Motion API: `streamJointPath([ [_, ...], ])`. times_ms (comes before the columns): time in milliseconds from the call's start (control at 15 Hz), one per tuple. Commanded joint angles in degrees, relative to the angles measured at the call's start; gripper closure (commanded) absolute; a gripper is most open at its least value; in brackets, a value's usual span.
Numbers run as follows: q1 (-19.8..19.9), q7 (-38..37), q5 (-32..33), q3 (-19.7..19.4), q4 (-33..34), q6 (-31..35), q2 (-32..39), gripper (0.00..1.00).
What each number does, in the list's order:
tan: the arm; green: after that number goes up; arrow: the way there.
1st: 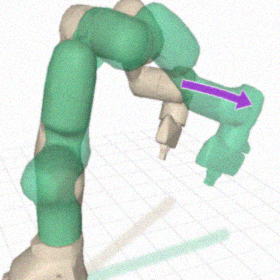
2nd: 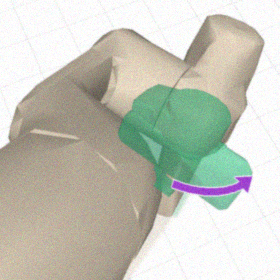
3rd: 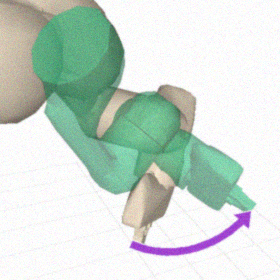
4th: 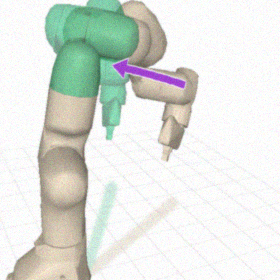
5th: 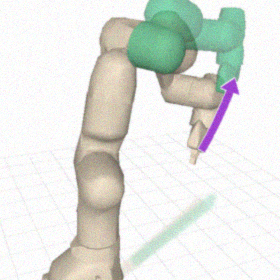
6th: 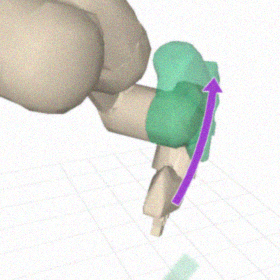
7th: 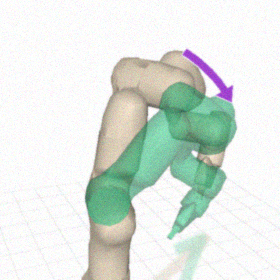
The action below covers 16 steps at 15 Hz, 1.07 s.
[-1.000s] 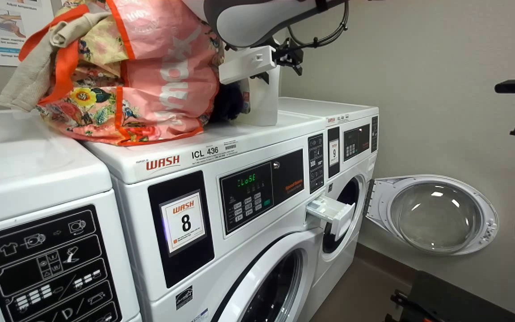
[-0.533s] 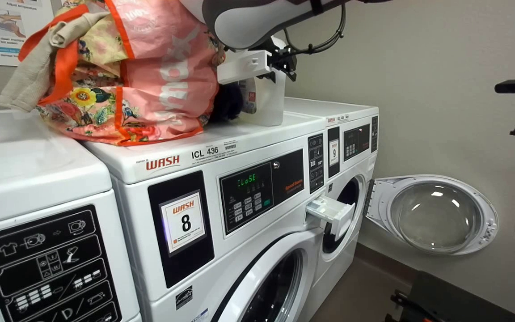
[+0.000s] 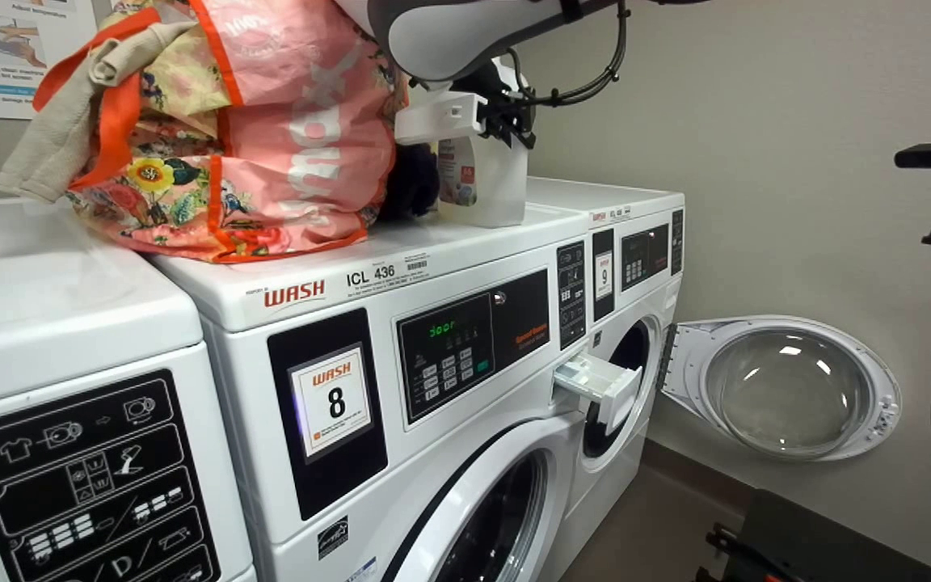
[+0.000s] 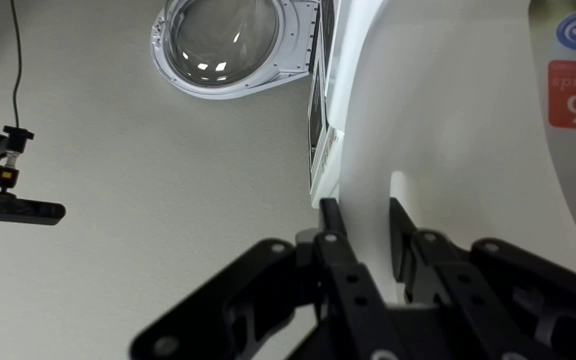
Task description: Pour some detergent into the open washing machine drawer
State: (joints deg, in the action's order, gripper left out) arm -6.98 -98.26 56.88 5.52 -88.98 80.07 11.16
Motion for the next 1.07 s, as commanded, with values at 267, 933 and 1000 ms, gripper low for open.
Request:
streamJointPath([
  [267, 0.51, -0.76, -5.93, -1.79, 1.20, -4.27, -3.34, 0.94],
  [933, 3.79, 1.90, -10.01, -3.21, -8.33, -8.00, -17.63, 0.94],
  [1000, 4.42, 2.98, -10.34, -3.60, -9.95, -7.68, -19.19, 0.94],
])
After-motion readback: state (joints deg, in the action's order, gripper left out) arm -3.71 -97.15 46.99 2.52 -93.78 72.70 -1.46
